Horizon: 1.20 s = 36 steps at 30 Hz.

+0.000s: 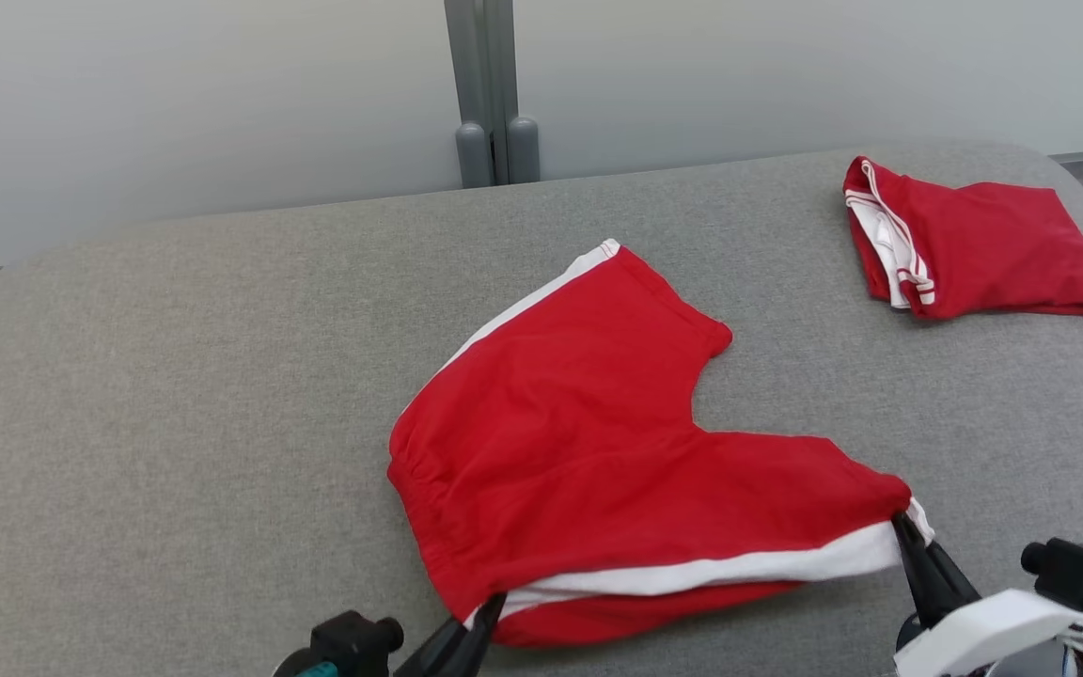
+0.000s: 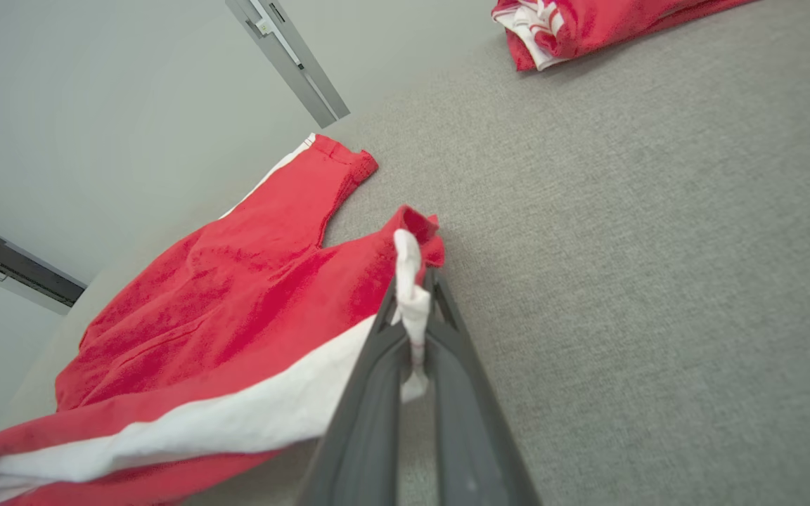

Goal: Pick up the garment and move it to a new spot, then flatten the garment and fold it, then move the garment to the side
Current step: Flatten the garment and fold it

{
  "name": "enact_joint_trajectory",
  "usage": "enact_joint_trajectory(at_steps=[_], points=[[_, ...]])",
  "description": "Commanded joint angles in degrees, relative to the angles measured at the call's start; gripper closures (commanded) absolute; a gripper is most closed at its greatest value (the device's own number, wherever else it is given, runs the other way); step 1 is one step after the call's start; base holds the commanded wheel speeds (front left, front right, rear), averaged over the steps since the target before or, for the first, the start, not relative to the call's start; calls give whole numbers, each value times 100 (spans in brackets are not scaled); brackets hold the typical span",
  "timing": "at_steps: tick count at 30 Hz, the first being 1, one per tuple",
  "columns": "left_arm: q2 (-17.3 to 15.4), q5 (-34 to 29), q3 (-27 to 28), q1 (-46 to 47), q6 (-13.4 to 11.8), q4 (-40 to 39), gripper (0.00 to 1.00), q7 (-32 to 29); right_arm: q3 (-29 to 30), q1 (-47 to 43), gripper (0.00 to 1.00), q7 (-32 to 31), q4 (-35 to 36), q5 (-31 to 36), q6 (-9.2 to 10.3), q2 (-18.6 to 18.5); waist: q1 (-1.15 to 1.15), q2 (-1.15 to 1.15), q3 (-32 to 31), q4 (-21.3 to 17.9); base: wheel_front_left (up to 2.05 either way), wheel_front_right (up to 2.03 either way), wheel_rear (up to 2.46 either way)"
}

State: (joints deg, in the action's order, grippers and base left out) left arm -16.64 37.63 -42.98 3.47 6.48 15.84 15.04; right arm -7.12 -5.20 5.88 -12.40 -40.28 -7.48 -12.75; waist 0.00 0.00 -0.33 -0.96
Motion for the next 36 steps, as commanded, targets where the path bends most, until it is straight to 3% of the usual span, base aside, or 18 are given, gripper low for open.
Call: enact_joint_trajectory(at_steps=[1,6,12,24,33,34,35,36], points=[[10,-81,84,171,-15,-30,100,16,78,226,100,-70,110,123,-2,36,0,0,1,24,0,0,0],[77,-100,257,448,6,-50,100,16,168,927,100,-354,108,385,-2,140,0,0,93,190,0,0,0],[260,-129,348,1082,56,91,100,16,199,2193,100,-586,-474,648,-2,234,0,0,463,616,0,0,0],[1006,415,343,2701,109,1207,100,16,668,5022,100,-519,-3234,1208,-2,214,0,0,1543,1545,0,0,0],[1188,612,179,3237,108,1837,100,16,622,6059,100,-26,-4713,1540,-2,351,0,0,1858,1646,0,0,0],[1195,599,186,3269,108,1890,95,16,599,6125,63,59,-4834,1568,-2,349,0,0,1872,1640,0,0,0],[1203,550,179,3294,108,1920,76,16,572,6171,28,130,-4919,1589,-1,355,0,0,1879,1637,0,0,0],[1210,474,145,3324,108,1950,14,16,516,6203,0,185,-5017,1601,-1,354,0,0,1884,1637,0,0,0]])
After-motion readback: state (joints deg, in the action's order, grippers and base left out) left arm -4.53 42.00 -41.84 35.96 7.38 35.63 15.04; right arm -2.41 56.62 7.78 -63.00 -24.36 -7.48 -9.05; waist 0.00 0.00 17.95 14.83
